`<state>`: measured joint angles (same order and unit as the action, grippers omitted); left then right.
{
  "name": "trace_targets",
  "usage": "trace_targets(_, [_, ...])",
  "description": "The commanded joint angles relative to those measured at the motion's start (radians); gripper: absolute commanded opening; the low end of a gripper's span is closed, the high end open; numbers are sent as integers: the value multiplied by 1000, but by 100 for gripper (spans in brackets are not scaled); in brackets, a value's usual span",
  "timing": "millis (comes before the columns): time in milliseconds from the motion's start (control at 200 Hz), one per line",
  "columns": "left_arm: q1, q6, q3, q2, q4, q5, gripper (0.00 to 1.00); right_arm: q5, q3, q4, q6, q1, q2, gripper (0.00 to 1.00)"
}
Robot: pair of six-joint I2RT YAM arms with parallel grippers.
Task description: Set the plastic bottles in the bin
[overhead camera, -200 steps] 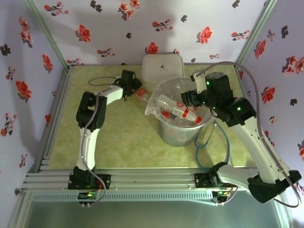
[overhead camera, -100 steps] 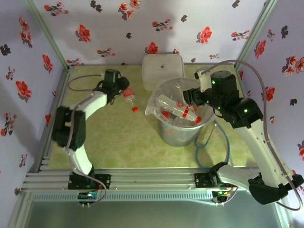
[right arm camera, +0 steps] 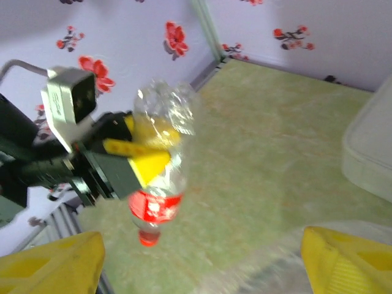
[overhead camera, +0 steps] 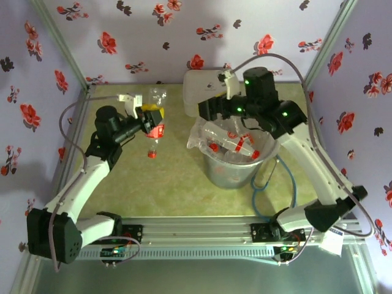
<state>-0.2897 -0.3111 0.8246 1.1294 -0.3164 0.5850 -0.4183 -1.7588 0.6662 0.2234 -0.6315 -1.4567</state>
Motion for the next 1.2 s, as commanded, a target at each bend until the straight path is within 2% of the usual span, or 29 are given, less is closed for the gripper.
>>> trace_targets(0, [-4, 67, -16, 0, -162, 136, 37, -37, -66, -50, 77, -32, -63, 86])
trace_targets(225, [-17, -18, -21, 46, -307, 142, 37, -26, -55, -202, 169, -73, -155, 91])
trace_targets(425, [-32, -84, -5, 91, -338, 142, 37, -50, -31, -391, 203, -107, -195, 91])
trace_targets(565, [-38, -137, -11, 99, -364, 111, 40, -1, -37, -393, 216, -110, -229, 87])
trace_targets(740, [-57, -155, -21, 94, -377, 25, 41, -1, -58, -375, 220, -121, -276, 85])
trace_targets(900, [-90, -134, -20, 97, -377, 4, 45, -28, -82, -398, 235, -123, -320, 73])
trace_targets(1040, [-95, -128, -31, 81, -374, -13, 48, -11, -91, -406, 229, -123, -310, 49])
trace_targets(1120, [-95, -121, -40, 59, -362, -22, 54, 12, -92, -397, 202, -122, -289, 45])
trace_targets(1195, [-95, -112, -48, 30, -340, -28, 70, 39, -101, -388, 170, -119, -268, 44])
